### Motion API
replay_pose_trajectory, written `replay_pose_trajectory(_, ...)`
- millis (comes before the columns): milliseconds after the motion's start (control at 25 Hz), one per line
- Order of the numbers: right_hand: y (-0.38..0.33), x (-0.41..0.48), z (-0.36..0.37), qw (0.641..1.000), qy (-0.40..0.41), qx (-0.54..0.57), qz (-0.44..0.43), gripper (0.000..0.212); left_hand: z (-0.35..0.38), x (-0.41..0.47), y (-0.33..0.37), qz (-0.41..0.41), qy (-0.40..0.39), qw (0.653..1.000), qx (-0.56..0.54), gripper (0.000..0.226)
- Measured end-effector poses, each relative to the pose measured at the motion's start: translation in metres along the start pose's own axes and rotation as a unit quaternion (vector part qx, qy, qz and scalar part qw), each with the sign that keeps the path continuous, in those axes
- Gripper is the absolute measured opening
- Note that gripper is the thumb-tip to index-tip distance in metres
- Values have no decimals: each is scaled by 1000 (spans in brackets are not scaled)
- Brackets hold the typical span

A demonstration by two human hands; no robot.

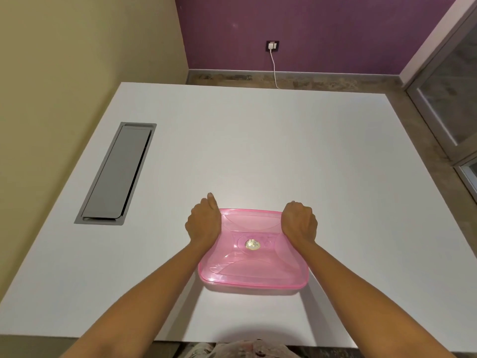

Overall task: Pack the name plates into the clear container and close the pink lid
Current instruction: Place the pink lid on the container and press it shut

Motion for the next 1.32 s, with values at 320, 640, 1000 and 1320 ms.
replay_pose_trajectory(320, -1, 0, 1, 1000, 12, -18, -10, 21, 0, -81, -46, -60, 11, 998, -34, 57)
replay_pose_trajectory(640, -1, 0, 2, 1000, 18, -14, -6, 21, 1, -78, -51, -80, 12, 993, -86, 49)
replay_pose_trajectory(1000, 1, 1, 1, 1000, 17, -6, 7, 22, 0, -79, -55, -101, 41, 988, -113, 46)
replay_pose_trajectory(1320, 23, -17, -13, 982, 101, 143, 72, 33, -3, -81, -54, -115, 48, 986, -107, 47)
Point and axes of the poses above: each hand's wrist, its own x-axis towards the middle knuckle, its own z-axis out of the palm, y = z × x, the point moved 9 cm from there along x, towards the middle knuckle, and after that the axes turned 11 degrees about z, right-handed, at the moved point
